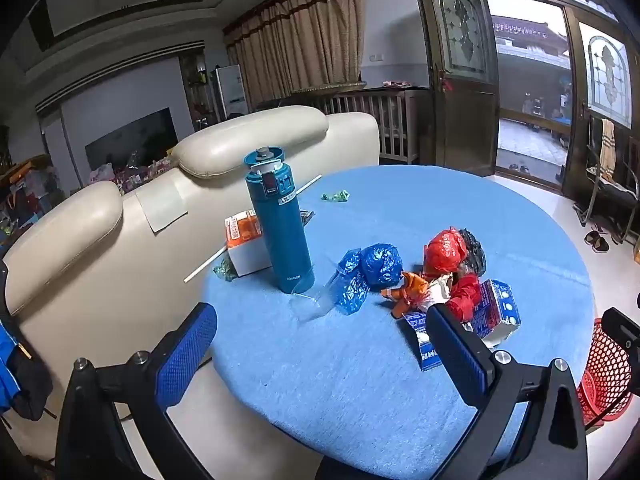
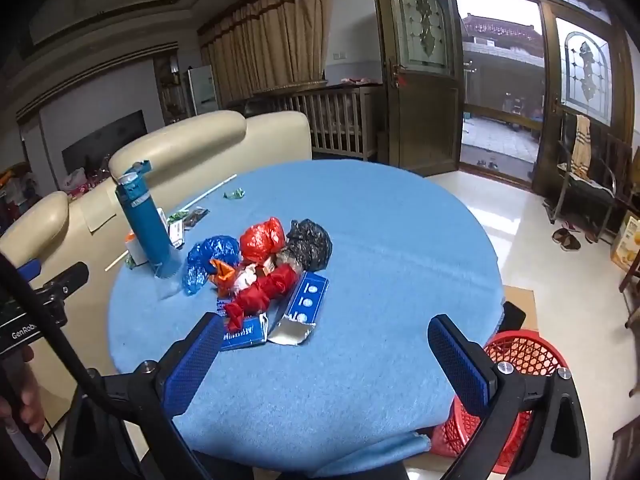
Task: Collect trash
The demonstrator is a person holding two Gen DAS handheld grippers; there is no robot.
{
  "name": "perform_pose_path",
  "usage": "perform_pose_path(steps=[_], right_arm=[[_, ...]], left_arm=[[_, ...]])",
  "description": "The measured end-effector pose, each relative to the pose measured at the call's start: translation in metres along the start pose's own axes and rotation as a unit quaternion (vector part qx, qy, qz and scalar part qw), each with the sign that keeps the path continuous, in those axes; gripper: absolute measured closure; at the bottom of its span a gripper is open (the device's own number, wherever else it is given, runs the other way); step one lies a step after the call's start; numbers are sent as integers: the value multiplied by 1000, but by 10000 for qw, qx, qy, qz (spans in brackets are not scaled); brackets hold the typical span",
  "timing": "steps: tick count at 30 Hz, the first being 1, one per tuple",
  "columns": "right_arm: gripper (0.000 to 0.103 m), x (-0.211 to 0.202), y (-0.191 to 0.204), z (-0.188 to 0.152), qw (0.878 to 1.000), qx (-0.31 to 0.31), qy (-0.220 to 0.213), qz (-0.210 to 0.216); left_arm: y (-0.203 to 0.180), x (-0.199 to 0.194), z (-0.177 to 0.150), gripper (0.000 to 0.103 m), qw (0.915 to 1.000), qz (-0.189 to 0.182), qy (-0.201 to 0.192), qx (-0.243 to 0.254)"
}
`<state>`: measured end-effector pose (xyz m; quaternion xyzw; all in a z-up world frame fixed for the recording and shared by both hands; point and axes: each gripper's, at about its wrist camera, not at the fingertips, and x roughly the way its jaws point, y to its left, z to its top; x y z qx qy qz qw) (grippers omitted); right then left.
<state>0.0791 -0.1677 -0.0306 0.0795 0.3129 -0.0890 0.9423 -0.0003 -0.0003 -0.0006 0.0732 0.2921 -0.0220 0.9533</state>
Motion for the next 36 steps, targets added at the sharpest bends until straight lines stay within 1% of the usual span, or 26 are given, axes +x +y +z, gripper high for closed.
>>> perform_pose_path(steps=[3, 4, 7, 13, 17, 31, 36], right_arm=[[0, 4, 0, -2, 10000, 28, 68, -24], [0, 5, -1, -2, 10000, 45, 85, -26], [0, 6, -2, -3, 9999, 81, 127, -26], [0, 11, -1, -5, 9997, 103, 233, -27], [0, 15, -2, -7, 9994, 162, 301, -24], [0, 26, -4, -12, 9981, 315, 521, -24], [0, 30, -4, -13, 9976, 359, 582, -35]], left_arm=[[-1, 0, -2, 0, 10000, 2, 14, 21], [-1, 6, -4, 0, 10000, 8, 13, 27], [-1, 9, -8, 0, 10000, 15, 24, 41], [-2, 9, -6, 0, 9999, 17, 93, 76], [-2, 9, -7, 0, 10000, 0, 30, 42], [-1, 16, -13, 0, 10000, -62, -8, 10], [0, 17, -15, 0, 9999, -93, -89, -50]])
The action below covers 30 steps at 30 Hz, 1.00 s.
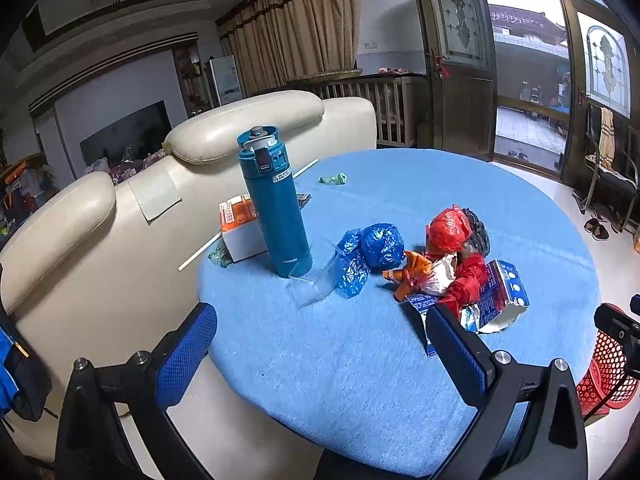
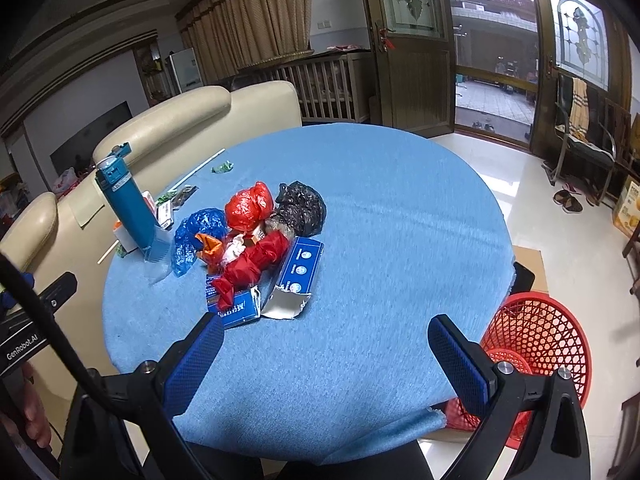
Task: Collect trash
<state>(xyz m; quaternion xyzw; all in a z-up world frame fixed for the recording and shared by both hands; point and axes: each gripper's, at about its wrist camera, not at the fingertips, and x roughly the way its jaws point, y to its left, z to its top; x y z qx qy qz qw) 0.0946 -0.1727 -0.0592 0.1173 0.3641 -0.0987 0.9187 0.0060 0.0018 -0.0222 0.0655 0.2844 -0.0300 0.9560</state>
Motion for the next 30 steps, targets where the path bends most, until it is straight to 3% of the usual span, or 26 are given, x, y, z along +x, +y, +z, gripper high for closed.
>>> perform_pose_path(steps=[30], right_arm=[[0, 29, 14, -3, 9976, -285, 329, -538]], left_arm=[[3, 14, -13, 0, 9997, -22, 220, 137]])
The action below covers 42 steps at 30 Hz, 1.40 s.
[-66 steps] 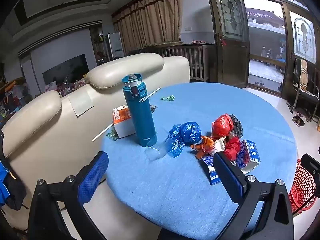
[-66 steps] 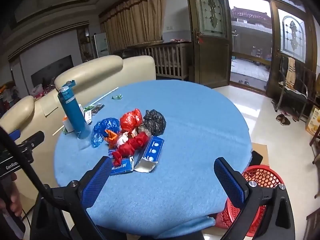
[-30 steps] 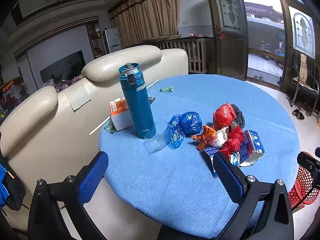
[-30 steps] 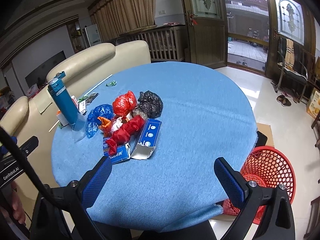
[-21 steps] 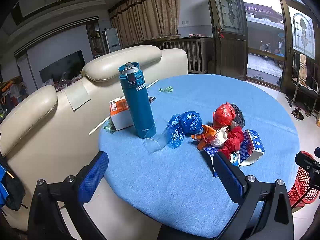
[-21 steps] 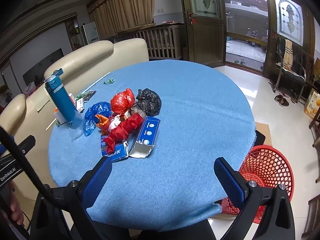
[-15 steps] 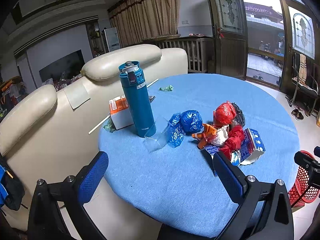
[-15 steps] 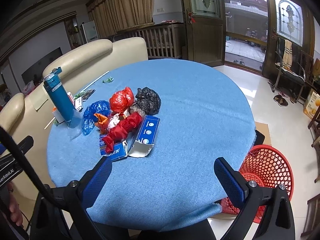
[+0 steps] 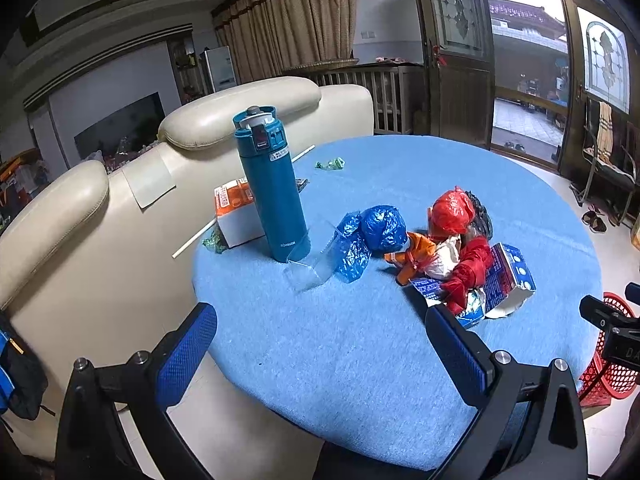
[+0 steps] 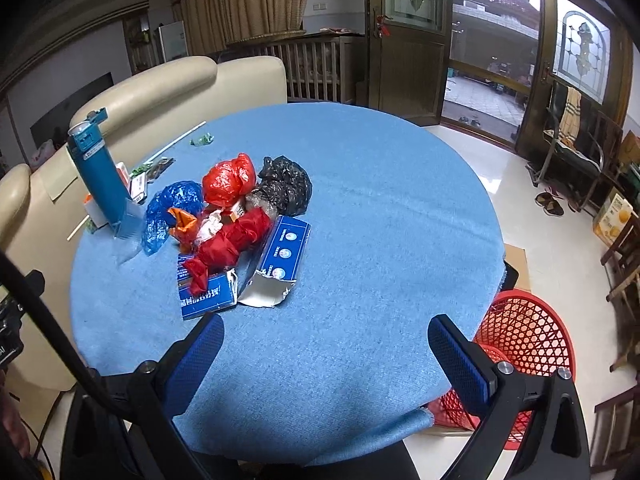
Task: Collect trash
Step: 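Grasp the blue box with the right gripper while the left grasps the red bag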
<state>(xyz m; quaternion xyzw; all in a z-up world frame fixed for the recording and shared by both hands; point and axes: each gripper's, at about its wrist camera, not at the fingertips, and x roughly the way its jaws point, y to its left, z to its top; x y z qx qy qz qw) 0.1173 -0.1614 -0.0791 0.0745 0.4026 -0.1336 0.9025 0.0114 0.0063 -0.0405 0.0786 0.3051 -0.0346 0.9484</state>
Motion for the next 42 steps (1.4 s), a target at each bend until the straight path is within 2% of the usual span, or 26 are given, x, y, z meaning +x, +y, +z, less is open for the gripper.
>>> perform_pose_path(steps=[13, 17, 24, 28, 30, 32, 36, 37, 39, 42], right_arm=[[0, 22, -11, 0, 9999, 58, 149, 1], [0, 35, -19, 0, 9996, 159, 224, 116], [0, 70, -35, 12, 9946, 514, 354, 829], [1, 98, -37, 30, 9833, 865, 557, 1504], [6, 111, -34, 37, 9782, 976, 652, 1713], [23, 126, -26, 43, 9754, 976, 828, 1796], [45, 156, -10, 42, 9687, 953, 1322, 1872], [62, 161, -9, 40, 9653, 998, 1405, 1963], [64, 162, -11, 35, 9605, 1096, 1391, 2148], [65, 152, -17, 33, 9689, 940, 1155, 1976]], left_arm=[[-21, 26, -10, 0, 9975, -85, 634, 288], [-29, 40, -13, 0, 9959, -97, 791, 439], [-42, 67, -16, 0, 9917, -291, 1046, 688], [-45, 74, -15, 0, 9908, -337, 1061, 774], [-47, 77, -14, 0, 9902, -386, 1060, 820], [-49, 77, -13, 0, 9897, -484, 1051, 845], [-55, 80, -9, 0, 9878, -718, 1012, 937], [-56, 81, -7, 0, 9873, -776, 1003, 961], [-62, 84, -3, 0, 9853, -974, 984, 1004], [-79, 93, 6, 0, 9795, -1351, 947, 1157]])
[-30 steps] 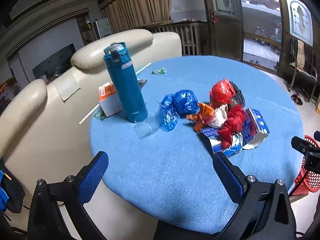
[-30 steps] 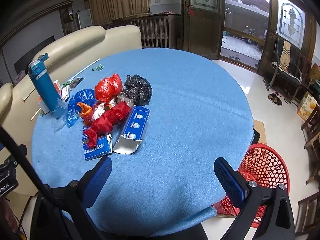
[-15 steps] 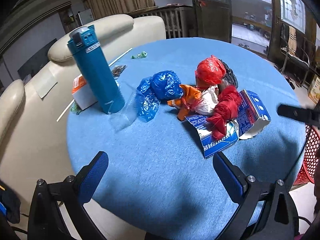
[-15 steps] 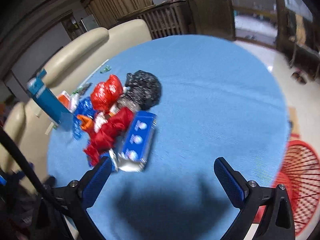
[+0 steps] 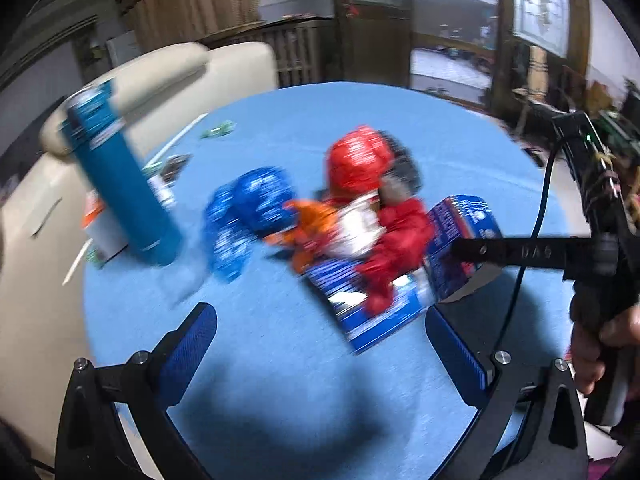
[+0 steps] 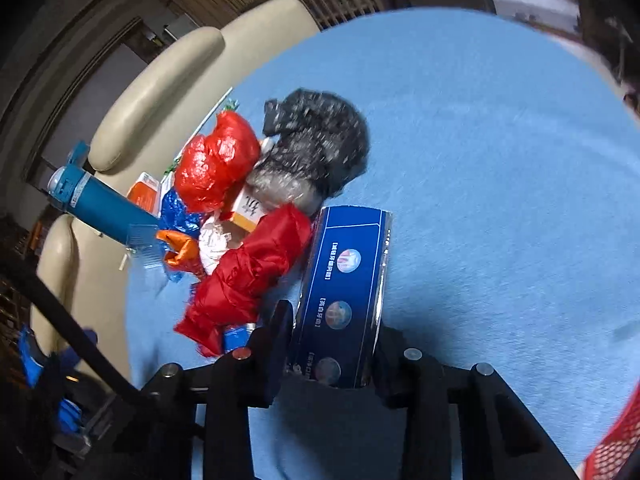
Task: Collect trash
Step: 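Grasp the blue box with the right gripper while the left grasps the red bag, then drop the blue box and red bag into the red wastebasket with both grippers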
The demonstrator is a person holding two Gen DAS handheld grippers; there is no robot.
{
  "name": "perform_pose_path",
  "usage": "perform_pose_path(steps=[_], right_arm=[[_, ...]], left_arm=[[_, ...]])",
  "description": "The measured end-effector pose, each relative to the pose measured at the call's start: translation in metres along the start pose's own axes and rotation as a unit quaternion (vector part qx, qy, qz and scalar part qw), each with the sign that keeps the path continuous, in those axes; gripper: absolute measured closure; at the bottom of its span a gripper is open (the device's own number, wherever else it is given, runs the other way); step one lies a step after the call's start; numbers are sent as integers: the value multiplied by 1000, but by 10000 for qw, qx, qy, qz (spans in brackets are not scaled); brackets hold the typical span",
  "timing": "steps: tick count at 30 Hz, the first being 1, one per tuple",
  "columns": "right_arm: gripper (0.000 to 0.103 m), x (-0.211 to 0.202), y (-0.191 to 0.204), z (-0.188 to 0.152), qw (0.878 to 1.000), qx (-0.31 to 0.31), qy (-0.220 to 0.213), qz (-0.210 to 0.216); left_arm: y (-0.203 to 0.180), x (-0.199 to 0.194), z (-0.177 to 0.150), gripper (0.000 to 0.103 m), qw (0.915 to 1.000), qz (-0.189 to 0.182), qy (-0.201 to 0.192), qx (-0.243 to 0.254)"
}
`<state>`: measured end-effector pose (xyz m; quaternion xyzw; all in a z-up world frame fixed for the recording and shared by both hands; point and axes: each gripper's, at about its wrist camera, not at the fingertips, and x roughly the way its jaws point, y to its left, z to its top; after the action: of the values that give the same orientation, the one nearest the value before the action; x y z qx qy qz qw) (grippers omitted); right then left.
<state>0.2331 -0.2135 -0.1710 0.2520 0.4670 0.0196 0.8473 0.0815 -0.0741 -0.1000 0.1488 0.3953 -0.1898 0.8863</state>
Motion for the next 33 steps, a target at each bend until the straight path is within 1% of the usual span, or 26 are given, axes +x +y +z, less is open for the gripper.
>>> perform_pose_path(steps=[1, 3, 5, 6, 7, 8, 10, 12, 13, 14, 17, 19, 20, 22, 24, 26, 29, 33], right_arm=[[65, -5, -3, -1, 10000, -1, -57, -32], [65, -16, -15, -1, 9998, 103, -176, -34], [65, -31, -31, -4, 9992, 280, -292, -35], [65, -38, -39, -7, 9988, 341, -334, -50], [65, -46, -47, -11, 9983, 409, -393, -94], [65, -55, -52, -14, 9979, 447, -439, -134], [65, -65, -64, -19, 9971, 474, -538, -240], [65, -79, -81, -24, 9964, 490, -628, -305], [65, -82, -85, -24, 9961, 490, -663, -326], [65, -86, -88, -26, 9957, 487, -704, -350], [65, -97, -99, -29, 9942, 494, -857, -416], [65, -108, -103, -31, 9926, 438, -1027, -479], [65, -112, -104, -32, 9917, 400, -1104, -521], [65, -125, -110, -38, 9900, 364, -1241, -557], [65, -138, -119, -42, 9881, 372, -1368, -591], [65, -151, -128, -46, 9858, 418, -1486, -657], [65, -172, -149, -58, 9816, 618, -1621, -801], [65, -192, -181, -76, 9773, 878, -1635, -1025]], left_arm=[[-5, 4, 4, 1, 9999, -90, -14, 51], [-16, 13, 14, 6, 9993, -333, -12, 140], [-31, 27, 23, 15, 9980, -578, 83, 234], [-36, 34, 27, 17, 9975, -630, 128, 279], [-42, 42, 31, 22, 9972, -640, 182, 342], [-47, 50, 34, 27, 9969, -624, 240, 404], [-53, 64, 39, 33, 9966, -573, 344, 483], [-54, 85, 45, 46, 9964, -481, 523, 469], [-54, 91, 46, 59, 9958, -533, 626, 413], [-54, 97, 47, 59, 9951, -599, 713, 344], [-54, 100, 50, 61, 9953, -642, 701, 210], [-56, 92, 48, 62, 9951, -734, 640, 145], [-59, 83, 48, 62, 9947, -835, 583, 134], [-66, 74, 48, 62, 9942, -925, 518, 178], [-80, 59, 49, 62, 9924, -1136, 402, 263], [-89, 45, 50, 62, 9896, -1353, 334, 351], [-120, 30, 52, 62, 9822, -1745, 277, 637], [-168, 23, 53, 62, 9706, -2156, 397, 997]])
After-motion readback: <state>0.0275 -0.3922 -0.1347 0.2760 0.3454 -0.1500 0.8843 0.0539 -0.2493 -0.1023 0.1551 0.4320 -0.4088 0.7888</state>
